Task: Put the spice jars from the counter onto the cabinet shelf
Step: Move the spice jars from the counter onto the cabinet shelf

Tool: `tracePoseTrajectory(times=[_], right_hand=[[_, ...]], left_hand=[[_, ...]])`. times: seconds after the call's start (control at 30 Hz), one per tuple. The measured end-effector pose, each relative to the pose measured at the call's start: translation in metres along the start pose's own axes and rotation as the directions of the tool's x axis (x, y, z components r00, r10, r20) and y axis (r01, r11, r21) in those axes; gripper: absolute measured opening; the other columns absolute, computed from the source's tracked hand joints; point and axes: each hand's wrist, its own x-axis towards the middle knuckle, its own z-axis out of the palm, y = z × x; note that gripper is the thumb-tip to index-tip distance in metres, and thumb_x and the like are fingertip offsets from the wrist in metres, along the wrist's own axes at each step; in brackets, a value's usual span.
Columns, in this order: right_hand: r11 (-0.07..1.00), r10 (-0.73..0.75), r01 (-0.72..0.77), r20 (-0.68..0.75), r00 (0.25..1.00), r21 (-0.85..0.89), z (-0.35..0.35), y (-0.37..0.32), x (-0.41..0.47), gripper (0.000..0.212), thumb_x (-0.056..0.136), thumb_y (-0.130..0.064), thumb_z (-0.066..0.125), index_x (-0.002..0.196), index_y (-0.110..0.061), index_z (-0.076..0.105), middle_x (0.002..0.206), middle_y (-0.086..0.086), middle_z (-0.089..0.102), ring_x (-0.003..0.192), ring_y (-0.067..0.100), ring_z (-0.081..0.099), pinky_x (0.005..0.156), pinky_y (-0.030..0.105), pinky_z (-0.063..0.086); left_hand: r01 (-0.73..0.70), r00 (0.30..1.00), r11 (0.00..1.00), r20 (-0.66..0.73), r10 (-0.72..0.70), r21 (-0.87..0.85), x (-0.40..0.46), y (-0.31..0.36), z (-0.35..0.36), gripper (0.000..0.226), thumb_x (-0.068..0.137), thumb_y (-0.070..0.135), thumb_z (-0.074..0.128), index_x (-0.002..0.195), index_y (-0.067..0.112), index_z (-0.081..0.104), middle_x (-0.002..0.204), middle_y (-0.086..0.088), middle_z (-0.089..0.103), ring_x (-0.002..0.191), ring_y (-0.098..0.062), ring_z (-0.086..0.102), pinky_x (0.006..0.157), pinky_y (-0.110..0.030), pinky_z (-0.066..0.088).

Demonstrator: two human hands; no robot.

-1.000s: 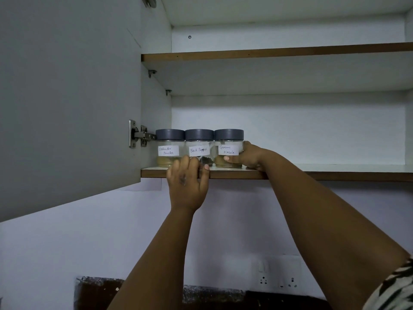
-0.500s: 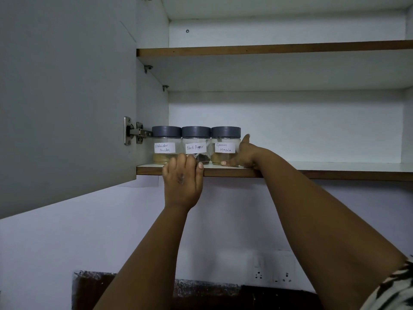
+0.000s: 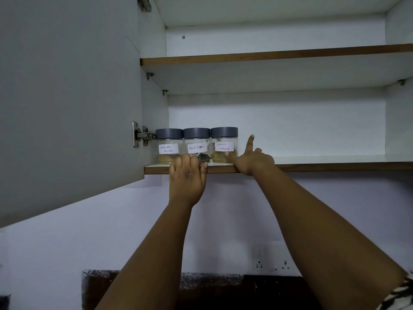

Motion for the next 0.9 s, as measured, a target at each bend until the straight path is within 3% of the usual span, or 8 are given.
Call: tracePoseTrajectory(times=[0.1,0.23,0.33,0.4,0.47,0.57,0.67,0.9], right_hand=[[0.987,-0.041,0.03,-0.067,0.997,-0.159,0.004,0.011,-0.015,0.088,0.088,-0.075,0.009,0.155,-0.022,-0.01,0.149,0.013,0.041,0.131,0.032,0.045,0.102,0.045,0.034],[0.961,-0.116,0.081,-0.12,0.986,-0.266,0.006,0.022,-0.046,0.064,0.098,-0.059,0.015,0.149,-0.024,0.031,0.145,0.007,0.047,0.134,0.028,0.04,0.111,0.044,0.024],[0.939,-0.177,0.141,-0.089,0.98,-0.314,0.005,0.031,-0.07,0.063,0.099,-0.056,0.028,0.151,-0.022,0.023,0.154,0.004,0.032,0.144,0.025,0.023,0.117,0.044,0.021],[0.966,-0.186,0.164,-0.102,0.977,-0.198,0.005,0.035,-0.089,0.066,0.098,-0.053,0.037,0.152,-0.018,0.022,0.158,0.004,0.022,0.148,0.025,0.012,0.117,0.046,0.024],[0.977,-0.19,0.169,-0.163,0.968,-0.13,0.012,0.038,-0.111,0.066,0.097,-0.051,0.042,0.151,-0.018,0.025,0.16,0.006,0.019,0.147,0.027,0.016,0.117,0.046,0.023],[0.974,-0.142,0.11,-0.158,0.977,-0.196,0.034,0.051,-0.149,0.068,0.097,-0.052,0.04,0.153,-0.022,0.018,0.161,0.007,0.015,0.148,0.026,0.014,0.119,0.047,0.014],[0.977,-0.063,0.043,-0.091,0.994,-0.21,0.063,0.065,-0.192,0.07,0.097,-0.054,0.038,0.155,-0.025,0.012,0.162,0.008,0.009,0.149,0.027,0.01,0.119,0.049,0.01],[0.981,0.123,-0.126,-0.025,0.992,-0.147,0.117,0.144,-0.309,0.07,0.094,-0.055,0.044,0.152,-0.026,0.019,0.158,0.013,0.022,0.143,0.034,0.025,0.117,0.048,0.022]], left_hand=[[-0.003,0.994,0.999,0.113,-0.002,0.04,-0.002,0.004,-0.01,0.035,0.1,0.039,0.036,0.099,0.011,0.055,0.098,-0.007,0.053,0.088,-0.023,0.048,0.08,-0.034,0.038],[-0.056,0.952,0.998,0.305,0.041,0.039,-0.002,0.002,-0.025,0.043,0.1,0.045,0.028,0.118,0.011,0.049,0.119,-0.007,0.048,0.107,-0.023,0.044,0.097,-0.034,0.034],[-0.125,0.906,0.992,0.403,0.125,-0.025,0.004,-0.002,-0.043,0.05,0.101,0.045,0.028,0.134,0.01,0.042,0.135,-0.01,0.041,0.123,-0.027,0.039,0.11,-0.042,0.029],[-0.127,0.884,0.989,0.442,0.15,-0.082,0.003,-0.007,-0.055,0.052,0.102,0.044,0.029,0.139,0.009,0.038,0.138,-0.011,0.039,0.127,-0.027,0.038,0.111,-0.043,0.03],[-0.063,0.889,0.988,0.442,0.119,-0.139,-0.005,-0.008,-0.064,0.053,0.102,0.043,0.03,0.14,0.007,0.037,0.139,-0.011,0.04,0.128,-0.027,0.038,0.112,-0.044,0.029],[0.063,0.876,0.967,0.478,0.066,-0.248,-0.034,0.006,-0.076,0.054,0.1,0.045,0.034,0.135,0.004,0.041,0.137,-0.013,0.041,0.126,-0.031,0.04,0.114,-0.047,0.025],[0.032,0.847,0.959,0.517,0.124,-0.282,-0.082,0.022,-0.083,0.053,0.1,0.046,0.035,0.133,0.005,0.041,0.136,-0.014,0.041,0.125,-0.032,0.039,0.111,-0.049,0.027],[0.099,0.766,0.87,0.595,0.243,-0.482,-0.211,0.07,-0.094,0.051,0.098,0.044,0.041,0.134,0.007,0.042,0.133,-0.015,0.045,0.119,-0.031,0.045,0.106,-0.045,0.036]])
